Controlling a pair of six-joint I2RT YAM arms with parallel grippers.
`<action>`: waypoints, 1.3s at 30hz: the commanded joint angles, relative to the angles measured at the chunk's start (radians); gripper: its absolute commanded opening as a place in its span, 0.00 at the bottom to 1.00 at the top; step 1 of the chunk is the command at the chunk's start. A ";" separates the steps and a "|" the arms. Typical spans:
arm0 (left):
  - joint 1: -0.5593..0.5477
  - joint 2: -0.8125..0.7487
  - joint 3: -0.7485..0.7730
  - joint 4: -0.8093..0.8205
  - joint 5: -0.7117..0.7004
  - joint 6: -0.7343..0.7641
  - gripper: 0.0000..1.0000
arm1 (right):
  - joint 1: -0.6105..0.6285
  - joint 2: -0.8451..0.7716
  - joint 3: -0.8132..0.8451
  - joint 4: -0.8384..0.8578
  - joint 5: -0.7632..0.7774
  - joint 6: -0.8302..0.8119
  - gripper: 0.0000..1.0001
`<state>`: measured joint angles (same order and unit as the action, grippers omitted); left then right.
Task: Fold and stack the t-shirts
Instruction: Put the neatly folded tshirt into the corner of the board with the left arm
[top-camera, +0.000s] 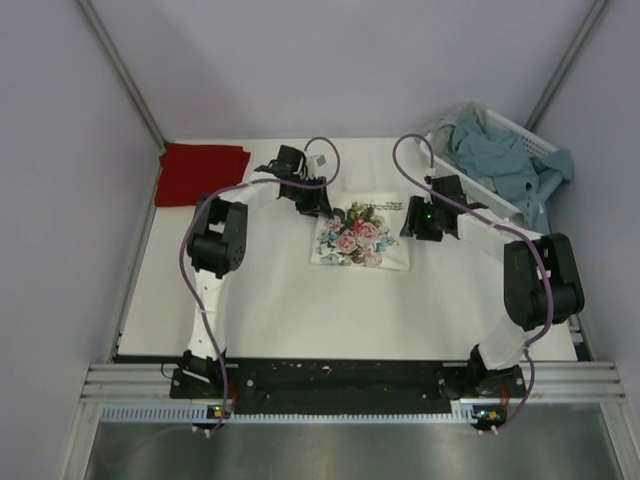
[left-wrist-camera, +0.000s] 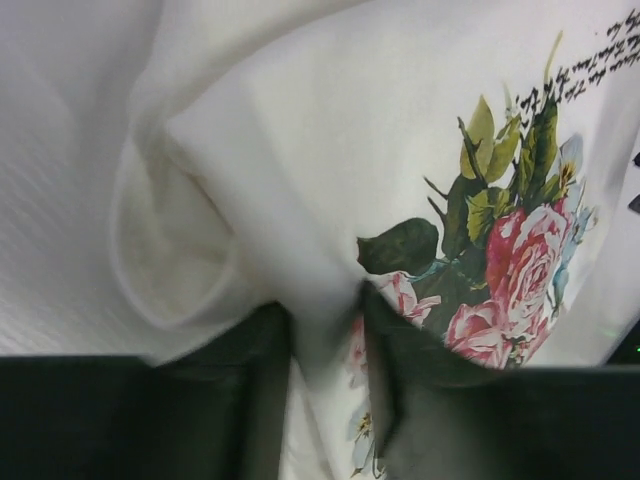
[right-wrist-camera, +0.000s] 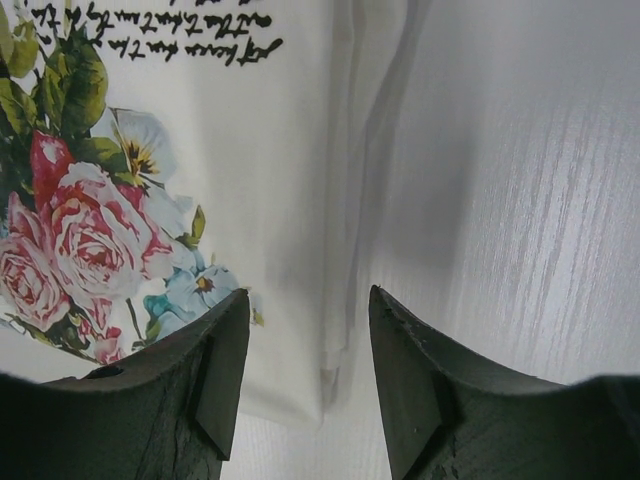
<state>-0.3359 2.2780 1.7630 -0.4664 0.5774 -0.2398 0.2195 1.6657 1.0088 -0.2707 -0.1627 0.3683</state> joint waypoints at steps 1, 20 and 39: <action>-0.003 0.022 0.032 -0.008 0.099 -0.024 0.15 | -0.003 -0.056 -0.001 0.028 0.003 -0.015 0.51; 0.195 -0.083 0.165 -0.252 -0.259 0.440 0.00 | -0.009 -0.360 -0.087 -0.096 0.117 -0.129 0.53; 0.201 -0.109 0.314 -0.026 -0.902 0.783 0.00 | -0.009 -0.422 -0.111 -0.127 0.158 -0.172 0.88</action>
<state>-0.1387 2.2402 2.0319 -0.5983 -0.1886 0.4534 0.2180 1.2892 0.9001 -0.4076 -0.0280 0.2119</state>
